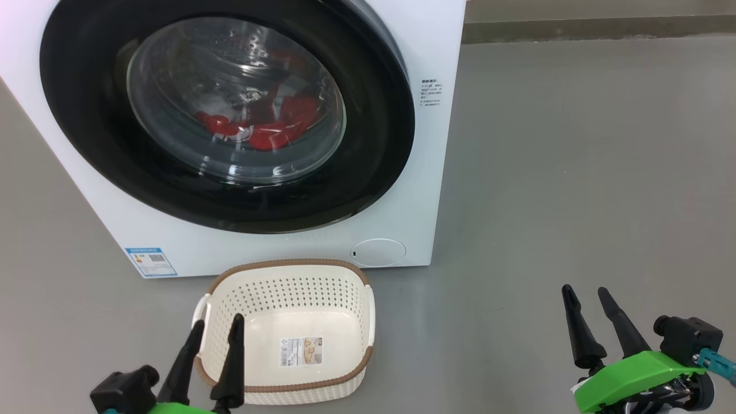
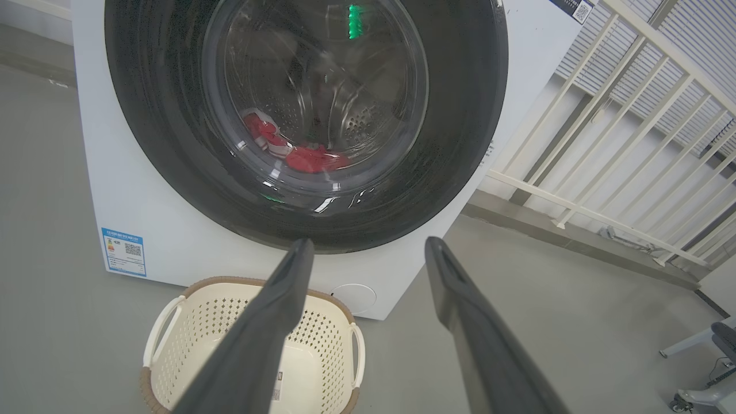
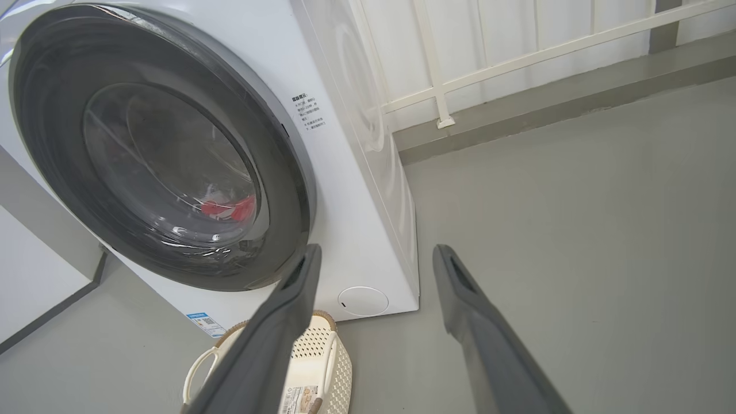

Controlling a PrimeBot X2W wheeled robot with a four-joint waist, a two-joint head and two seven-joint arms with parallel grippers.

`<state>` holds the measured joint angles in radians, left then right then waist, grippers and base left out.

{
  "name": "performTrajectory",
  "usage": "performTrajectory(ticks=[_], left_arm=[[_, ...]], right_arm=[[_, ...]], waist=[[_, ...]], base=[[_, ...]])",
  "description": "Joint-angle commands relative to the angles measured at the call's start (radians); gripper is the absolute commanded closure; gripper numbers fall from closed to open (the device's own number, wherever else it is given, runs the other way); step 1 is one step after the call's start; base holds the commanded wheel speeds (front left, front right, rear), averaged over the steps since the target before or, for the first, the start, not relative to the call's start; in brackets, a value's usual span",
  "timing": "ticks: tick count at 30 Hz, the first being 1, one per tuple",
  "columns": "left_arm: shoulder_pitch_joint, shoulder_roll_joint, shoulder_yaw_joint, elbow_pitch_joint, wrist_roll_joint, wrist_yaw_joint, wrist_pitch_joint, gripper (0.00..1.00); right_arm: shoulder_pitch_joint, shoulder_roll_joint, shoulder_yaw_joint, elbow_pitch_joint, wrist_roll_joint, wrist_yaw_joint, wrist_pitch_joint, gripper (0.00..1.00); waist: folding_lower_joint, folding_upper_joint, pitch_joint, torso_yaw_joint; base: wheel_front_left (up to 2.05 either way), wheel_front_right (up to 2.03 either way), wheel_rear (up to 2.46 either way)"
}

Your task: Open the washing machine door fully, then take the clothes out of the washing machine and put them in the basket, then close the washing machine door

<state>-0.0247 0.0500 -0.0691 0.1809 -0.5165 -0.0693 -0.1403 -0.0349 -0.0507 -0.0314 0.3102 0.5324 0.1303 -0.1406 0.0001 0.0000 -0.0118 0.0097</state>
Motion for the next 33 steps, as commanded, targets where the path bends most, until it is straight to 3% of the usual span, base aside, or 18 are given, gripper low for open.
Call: performTrajectory(ticks=[1,33], left_arm=[[-0.019,0.016,0.018,-0.02,0.041,0.01,-0.016,0.0],[-0.024,0.006,-0.003,0.087,0.343,0.063,-0.108,0.0]], right_arm=[[-0.026,-0.005,0.014,-0.02,-0.042,0.0,-0.016,0.0],[-0.009,0.001,0.038,0.022,-0.375,0.0,-0.107,0.0]], waist=[[0.0,0.0,-0.001,0.0],[0.0,0.0,-0.007,0.0]], base=[[0.0,0.0,0.0],[0.0,0.0,0.0]])
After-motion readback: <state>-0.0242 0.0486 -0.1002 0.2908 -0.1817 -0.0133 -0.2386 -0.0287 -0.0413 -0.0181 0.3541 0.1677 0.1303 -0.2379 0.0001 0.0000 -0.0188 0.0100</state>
